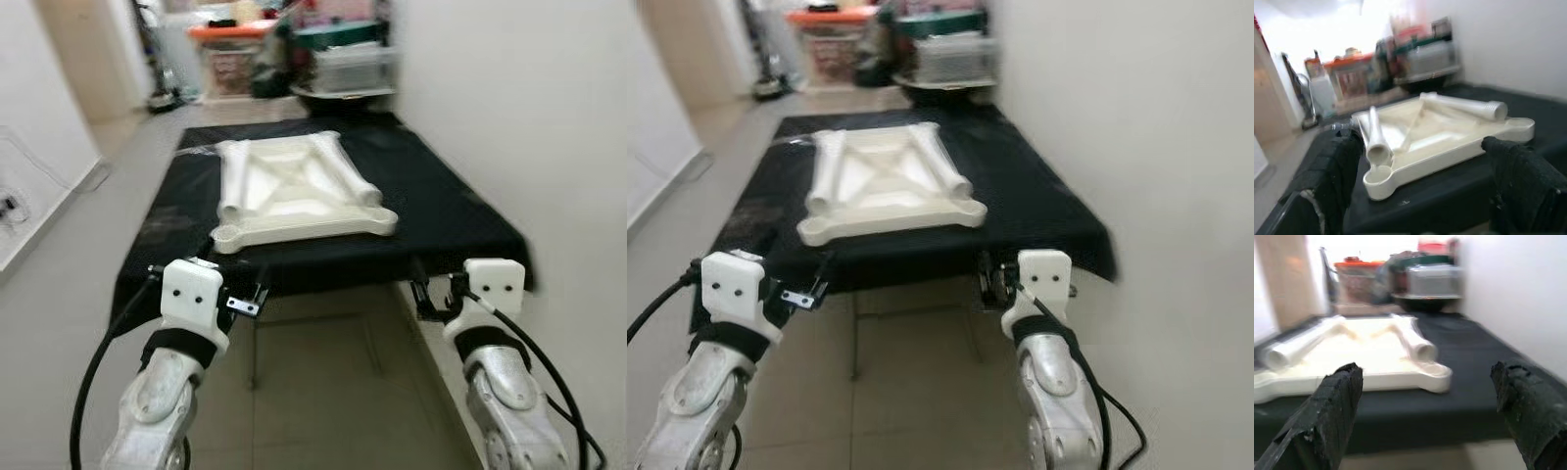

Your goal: Building children table

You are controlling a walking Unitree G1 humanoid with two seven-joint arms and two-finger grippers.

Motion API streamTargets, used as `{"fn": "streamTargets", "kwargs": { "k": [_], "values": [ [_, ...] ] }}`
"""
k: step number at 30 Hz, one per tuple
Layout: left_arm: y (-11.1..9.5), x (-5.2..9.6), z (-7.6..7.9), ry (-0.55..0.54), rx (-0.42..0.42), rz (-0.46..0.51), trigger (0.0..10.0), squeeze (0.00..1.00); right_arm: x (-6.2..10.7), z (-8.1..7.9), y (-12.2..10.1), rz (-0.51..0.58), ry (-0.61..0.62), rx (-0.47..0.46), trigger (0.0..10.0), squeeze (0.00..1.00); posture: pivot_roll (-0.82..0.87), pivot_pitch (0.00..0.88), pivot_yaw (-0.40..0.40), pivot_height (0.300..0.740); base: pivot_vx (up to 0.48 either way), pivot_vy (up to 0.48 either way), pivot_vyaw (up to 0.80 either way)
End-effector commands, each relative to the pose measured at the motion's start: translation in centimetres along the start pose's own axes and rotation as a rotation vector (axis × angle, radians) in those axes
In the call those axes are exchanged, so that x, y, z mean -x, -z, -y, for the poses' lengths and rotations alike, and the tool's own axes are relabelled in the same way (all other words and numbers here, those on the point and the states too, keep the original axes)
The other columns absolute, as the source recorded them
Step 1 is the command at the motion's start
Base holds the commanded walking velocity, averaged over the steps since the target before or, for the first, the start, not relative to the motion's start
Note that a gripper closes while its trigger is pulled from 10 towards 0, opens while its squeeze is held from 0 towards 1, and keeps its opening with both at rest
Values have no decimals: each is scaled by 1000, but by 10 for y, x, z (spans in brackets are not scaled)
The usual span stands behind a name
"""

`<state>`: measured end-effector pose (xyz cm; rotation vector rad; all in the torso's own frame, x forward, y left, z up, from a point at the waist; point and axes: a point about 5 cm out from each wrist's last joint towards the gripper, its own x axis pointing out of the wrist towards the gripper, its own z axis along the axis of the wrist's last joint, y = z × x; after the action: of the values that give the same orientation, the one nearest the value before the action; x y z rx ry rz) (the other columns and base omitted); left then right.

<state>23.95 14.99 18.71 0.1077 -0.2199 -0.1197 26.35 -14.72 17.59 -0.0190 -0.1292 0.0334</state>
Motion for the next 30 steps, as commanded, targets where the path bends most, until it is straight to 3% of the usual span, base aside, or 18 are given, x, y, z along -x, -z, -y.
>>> {"fn": "streamTargets", "kwargs": {
  "k": [1,4,8,9,14,30],
  "values": [
    [-5,-2,6,21,1,27,10000,0,2,10,3,-11,37,12,10000,0,-12,0,-7,740,450,0,0],
    [-5,-2,6,21,0,30,10000,0,3,9,4,-14,41,3,10000,0,-9,0,-13,740,450,0,0],
    [-3,-2,5,18,1,27,10000,0,12,7,24,-70,95,-62,10000,0,0,0,-14,740,0,0,0],
    [-3,-3,5,21,-3,25,10000,0,13,6,27,-78,100,-43,10000,0,1,0,-17,740,0,0,0],
    [0,-5,9,32,-14,15,10000,0,8,4,27,-70,99,-92,10000,0,13,0,-23,740,0,0,0],
    [12,1,6,-15,-54,-32,10000,0,4,-2,29,-30,80,-53,10000,0,43,0,-39,740,0,0,0]
  ]
}}
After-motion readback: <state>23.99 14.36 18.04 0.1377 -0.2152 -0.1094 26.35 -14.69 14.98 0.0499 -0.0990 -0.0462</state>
